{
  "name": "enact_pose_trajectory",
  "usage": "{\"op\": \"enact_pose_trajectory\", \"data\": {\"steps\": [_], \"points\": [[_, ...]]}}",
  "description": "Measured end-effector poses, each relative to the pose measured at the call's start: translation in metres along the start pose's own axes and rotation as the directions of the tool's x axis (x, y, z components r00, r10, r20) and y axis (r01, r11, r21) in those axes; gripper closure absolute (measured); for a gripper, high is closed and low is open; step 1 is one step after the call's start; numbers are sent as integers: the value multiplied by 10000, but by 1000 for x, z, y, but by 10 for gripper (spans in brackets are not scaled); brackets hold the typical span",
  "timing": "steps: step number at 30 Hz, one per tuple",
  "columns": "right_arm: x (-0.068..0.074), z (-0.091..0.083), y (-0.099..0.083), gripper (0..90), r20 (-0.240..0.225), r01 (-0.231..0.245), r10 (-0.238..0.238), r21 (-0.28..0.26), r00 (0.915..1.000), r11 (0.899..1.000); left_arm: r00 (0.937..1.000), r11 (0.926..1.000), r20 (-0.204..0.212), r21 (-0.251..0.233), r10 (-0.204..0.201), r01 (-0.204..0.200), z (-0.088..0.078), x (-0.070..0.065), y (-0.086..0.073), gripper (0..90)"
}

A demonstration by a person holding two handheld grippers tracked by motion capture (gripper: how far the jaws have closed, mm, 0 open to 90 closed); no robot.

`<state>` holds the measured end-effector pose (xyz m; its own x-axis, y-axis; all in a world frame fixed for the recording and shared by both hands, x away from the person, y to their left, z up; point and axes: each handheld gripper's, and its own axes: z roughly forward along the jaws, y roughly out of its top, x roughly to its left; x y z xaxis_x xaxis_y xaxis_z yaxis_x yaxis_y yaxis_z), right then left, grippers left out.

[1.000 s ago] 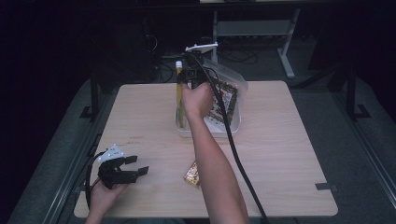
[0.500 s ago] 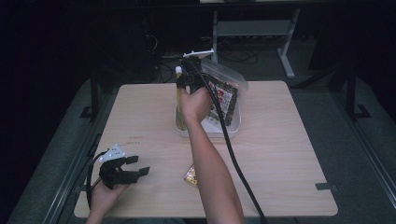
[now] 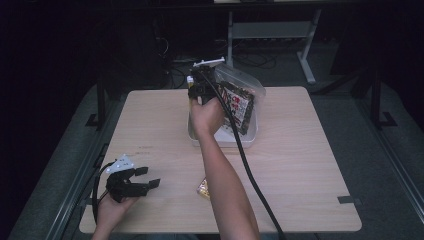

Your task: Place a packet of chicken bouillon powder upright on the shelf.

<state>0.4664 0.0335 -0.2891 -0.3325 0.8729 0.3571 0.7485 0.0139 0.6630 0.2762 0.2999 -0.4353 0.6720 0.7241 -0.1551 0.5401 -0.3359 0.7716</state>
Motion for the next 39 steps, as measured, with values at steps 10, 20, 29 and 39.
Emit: {"op": "enact_pose_trajectory", "data": {"steps": [10, 20, 29, 39], "points": [[-3, 2, -4, 799, -232, 21, -17, 160, 9997, 9999, 10000, 9999, 10, 67, 75, -75, 2, -2, 0, 274], [-5, -6, -3, 706, -467, 201, -181, 429, 9987, 9989, 9998, 9996, 0, 199, 212, -212, 4, -5, 2, 274], [-7, -18, -5, 667, -678, 404, -373, 451, 9970, 9982, 9994, 9989, 19, 324, 344, -344, 7, -7, 2, 274], [-9, -29, -8, 616, -1129, 565, -491, 636, 9924, 9964, 9992, 9986, 18, 364, 396, -396, 9, -10, 3, 274]]}}
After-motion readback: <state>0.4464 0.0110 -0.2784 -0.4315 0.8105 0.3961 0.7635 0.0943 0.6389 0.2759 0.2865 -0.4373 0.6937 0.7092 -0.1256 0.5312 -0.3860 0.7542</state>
